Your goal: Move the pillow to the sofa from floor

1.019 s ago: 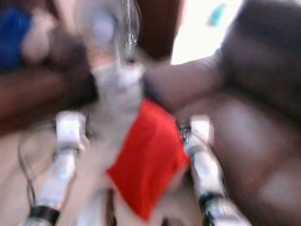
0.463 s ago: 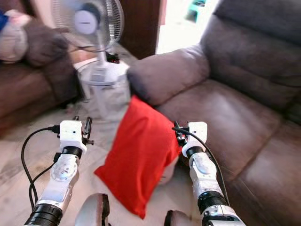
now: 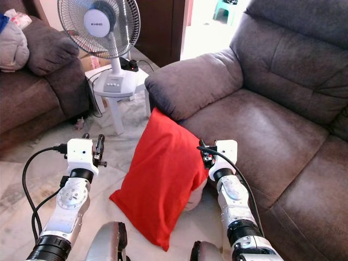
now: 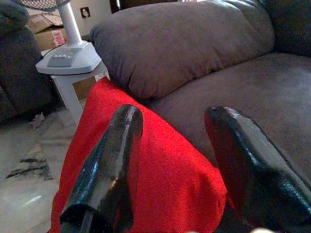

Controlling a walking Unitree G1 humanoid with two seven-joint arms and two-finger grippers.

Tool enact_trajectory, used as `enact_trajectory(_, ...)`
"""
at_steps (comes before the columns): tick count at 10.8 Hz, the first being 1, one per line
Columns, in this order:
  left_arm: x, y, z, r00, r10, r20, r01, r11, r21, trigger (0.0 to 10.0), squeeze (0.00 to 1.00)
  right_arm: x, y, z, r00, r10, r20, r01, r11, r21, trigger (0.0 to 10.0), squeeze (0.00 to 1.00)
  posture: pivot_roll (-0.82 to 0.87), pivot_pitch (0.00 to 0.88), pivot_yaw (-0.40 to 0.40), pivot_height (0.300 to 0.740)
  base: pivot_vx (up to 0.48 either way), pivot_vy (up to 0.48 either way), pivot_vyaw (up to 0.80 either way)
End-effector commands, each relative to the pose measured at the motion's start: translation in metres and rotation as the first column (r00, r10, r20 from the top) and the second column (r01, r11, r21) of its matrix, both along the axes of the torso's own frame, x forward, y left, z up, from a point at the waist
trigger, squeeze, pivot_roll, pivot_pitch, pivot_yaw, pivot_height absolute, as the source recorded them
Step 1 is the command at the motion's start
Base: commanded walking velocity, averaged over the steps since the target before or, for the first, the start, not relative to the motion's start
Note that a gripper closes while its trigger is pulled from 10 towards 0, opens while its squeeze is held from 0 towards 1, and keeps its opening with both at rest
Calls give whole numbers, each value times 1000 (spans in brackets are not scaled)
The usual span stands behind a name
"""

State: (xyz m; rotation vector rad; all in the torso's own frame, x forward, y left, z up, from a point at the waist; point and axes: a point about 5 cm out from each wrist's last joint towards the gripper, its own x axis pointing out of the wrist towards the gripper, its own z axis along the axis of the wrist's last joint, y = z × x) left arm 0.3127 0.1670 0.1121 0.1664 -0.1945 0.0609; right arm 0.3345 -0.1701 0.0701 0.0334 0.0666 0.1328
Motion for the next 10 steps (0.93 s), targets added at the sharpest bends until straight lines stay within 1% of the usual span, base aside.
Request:
enact_trajectory(1, 2, -1, 2, 1000, -9, 3, 9, 1000, -3, 10000, 0, 0, 1, 0, 1000, 6, -4, -6, 1000, 4, 10000, 0, 49, 66, -47, 588, 0, 0, 0)
enact_trajectory(4, 1, -2, 4, 1000, -10, 14, 10, 1000, -10, 10000, 0, -1, 3, -1, 1000, 17, -7, -16, 1000, 7, 10000, 0, 49, 68, -46, 588, 0, 0, 0)
enact_trajectory(5, 1, -2, 3, 1000, -14, 4, 14, 1000, -3, 10000, 0, -1, 3, -2, 1000, 18, -8, -18, 1000, 8, 10000, 0, 49, 67, -46, 588, 0, 0, 0)
enact_trajectory(6, 1, -3, 3, 1000, -15, 5, 15, 1000, -10, 10000, 0, -1, 5, -5, 999, 27, -42, -27, 1000, -8, 10000, 0, 50, 66, -47, 588, 0, 0, 0)
enact_trajectory(7, 1, -2, 3, 1000, -13, 8, 13, 1000, -14, 10000, 0, 0, 5, -3, 999, 22, -30, -21, 1000, 14, 10000, 0, 51, 66, -48, 578, 0, 0, 0)
enact_trajectory(9, 2, -2, 3, 1000, -10, 8, 11, 1000, -15, 10000, 0, -1, 6, -2, 999, 35, -19, -35, 999, 5, 10000, 0, 50, 67, -49, 553, 0, 0, 0)
enact_trajectory(10, 1, -2, 3, 1000, -11, 6, 11, 1000, -11, 10000, 0, -2, 6, -3, 999, 44, -14, -44, 999, 4, 10000, 0, 48, 66, -50, 553, 0, 0, 0)
